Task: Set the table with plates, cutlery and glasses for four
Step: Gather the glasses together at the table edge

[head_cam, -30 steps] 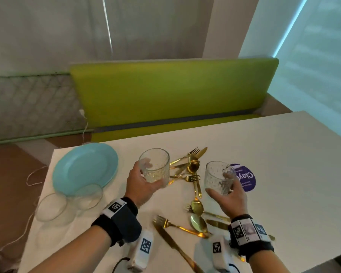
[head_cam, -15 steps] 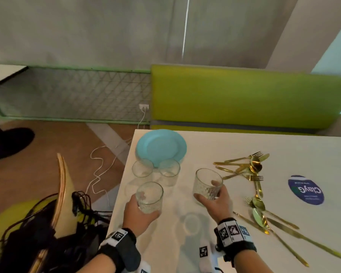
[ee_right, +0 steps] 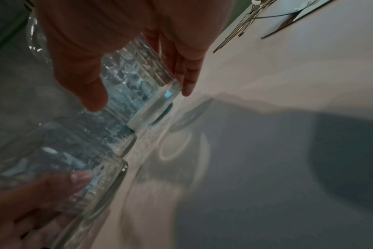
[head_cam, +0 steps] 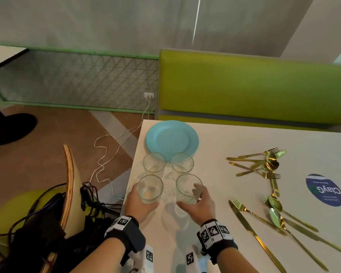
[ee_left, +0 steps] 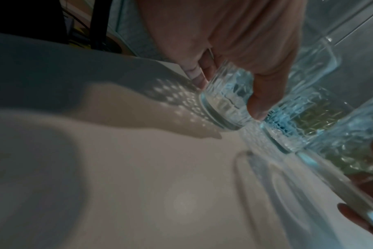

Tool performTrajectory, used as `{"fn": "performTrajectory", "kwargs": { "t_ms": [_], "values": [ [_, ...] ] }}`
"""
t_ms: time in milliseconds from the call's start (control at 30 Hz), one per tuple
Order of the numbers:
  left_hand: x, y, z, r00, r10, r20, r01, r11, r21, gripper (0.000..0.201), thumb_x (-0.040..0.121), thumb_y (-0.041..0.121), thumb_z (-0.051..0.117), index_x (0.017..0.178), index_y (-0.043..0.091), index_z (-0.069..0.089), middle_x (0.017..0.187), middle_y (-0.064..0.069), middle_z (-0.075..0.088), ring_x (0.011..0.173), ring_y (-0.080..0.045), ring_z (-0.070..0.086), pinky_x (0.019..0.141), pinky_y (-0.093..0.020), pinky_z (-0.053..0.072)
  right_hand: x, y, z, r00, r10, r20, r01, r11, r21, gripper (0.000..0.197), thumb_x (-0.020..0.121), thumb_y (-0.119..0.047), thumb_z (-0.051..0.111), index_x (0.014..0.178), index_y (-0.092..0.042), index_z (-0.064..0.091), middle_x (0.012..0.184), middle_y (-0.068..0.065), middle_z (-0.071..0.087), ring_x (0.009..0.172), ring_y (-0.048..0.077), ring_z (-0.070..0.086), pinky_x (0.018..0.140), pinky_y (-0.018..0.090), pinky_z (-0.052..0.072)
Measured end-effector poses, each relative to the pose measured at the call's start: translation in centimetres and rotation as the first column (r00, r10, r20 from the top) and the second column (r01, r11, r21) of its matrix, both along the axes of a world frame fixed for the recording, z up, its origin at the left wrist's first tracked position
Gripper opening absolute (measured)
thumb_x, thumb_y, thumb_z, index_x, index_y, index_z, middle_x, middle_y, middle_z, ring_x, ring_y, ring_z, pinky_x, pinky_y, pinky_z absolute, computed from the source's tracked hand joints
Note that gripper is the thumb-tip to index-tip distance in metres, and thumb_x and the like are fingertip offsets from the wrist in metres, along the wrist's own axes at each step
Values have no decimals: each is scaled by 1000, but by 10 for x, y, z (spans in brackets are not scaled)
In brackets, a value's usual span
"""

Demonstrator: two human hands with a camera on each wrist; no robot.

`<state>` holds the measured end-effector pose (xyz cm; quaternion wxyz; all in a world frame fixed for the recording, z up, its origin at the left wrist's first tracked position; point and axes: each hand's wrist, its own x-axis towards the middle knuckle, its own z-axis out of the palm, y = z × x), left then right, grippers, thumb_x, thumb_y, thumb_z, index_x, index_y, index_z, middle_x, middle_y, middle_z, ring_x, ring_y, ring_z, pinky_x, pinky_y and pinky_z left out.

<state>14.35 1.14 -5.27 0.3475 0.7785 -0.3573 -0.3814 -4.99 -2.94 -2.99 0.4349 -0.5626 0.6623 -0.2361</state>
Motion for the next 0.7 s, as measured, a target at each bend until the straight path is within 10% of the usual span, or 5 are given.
{"fn": "performTrajectory", "kwargs": {
  "t_ms": [300,700],
  "values": [
    [0,-3,-3,1000,1,-5,0,1000,17,110,31,53,74,132,25,41,130,-4,54,120,-25,53,101,-44,45,17,-2,-8,997,64,-42,-61,996,57,79,60,-27,86,127,-21,45,119,1,61,107,17,57,85,18,42],
    [-8,6,7,993,50,110,-61,993,101,91,42,28,87,123,10,50,120,-11,61,113,-30,58,94,-42,49,12,-1,-1,986,147,-78,-135,980,147,107,63,-25,85,148,-22,20,139,8,49,129,24,46,103,29,39]
  ]
}}
